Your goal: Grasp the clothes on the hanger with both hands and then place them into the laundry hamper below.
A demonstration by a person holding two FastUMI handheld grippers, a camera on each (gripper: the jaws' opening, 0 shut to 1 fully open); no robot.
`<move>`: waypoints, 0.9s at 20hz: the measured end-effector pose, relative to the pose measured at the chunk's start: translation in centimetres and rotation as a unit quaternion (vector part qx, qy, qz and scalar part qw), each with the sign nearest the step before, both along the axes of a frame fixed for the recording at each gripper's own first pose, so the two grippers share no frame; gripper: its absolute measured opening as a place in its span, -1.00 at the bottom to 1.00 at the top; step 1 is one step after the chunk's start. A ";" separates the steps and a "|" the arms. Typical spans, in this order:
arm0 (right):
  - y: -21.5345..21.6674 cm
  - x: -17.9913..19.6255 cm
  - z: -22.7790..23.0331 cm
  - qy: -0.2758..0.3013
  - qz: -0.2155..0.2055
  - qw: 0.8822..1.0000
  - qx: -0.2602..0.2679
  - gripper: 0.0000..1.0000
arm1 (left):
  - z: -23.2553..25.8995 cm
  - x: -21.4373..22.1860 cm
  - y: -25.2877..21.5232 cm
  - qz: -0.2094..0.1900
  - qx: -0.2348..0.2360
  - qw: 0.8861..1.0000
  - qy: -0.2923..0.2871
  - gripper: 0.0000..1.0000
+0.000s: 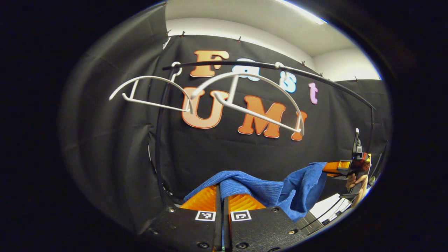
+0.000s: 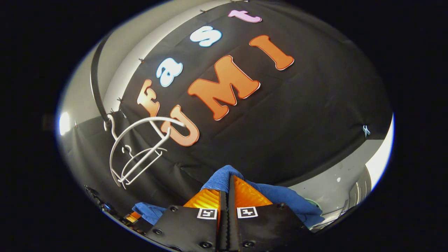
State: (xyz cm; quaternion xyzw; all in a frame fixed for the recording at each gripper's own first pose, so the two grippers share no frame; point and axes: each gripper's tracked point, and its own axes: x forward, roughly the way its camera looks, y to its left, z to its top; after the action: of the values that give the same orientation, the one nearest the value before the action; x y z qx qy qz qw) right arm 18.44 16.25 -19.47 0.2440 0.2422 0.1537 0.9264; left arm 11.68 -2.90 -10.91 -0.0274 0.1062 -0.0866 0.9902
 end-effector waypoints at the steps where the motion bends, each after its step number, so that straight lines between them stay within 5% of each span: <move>1: 0.3 -0.9 -1.0 0.005 0.002 1.000 -0.016 -0.85 | -0.6 -0.1 -1.1 -0.009 0.006 1.000 0.001 -0.96; 8: 1.3 -3.7 -5.8 -0.010 -0.007 0.998 -0.058 -0.86 | -5.3 -0.2 -7.7 -0.054 0.016 0.998 0.006 -0.95; 18: 0.9 -5.8 -13.2 -0.031 -0.026 0.993 -0.113 -0.84 | -14.6 0.1 -12.2 -0.045 0.046 0.996 0.054 -0.95</move>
State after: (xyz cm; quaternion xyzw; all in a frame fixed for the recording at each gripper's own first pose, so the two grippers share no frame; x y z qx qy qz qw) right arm 12.62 17.11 -32.71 0.1391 0.2232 0.1086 0.9587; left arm 11.81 -15.11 -25.56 0.0181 0.1647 -0.1244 0.9783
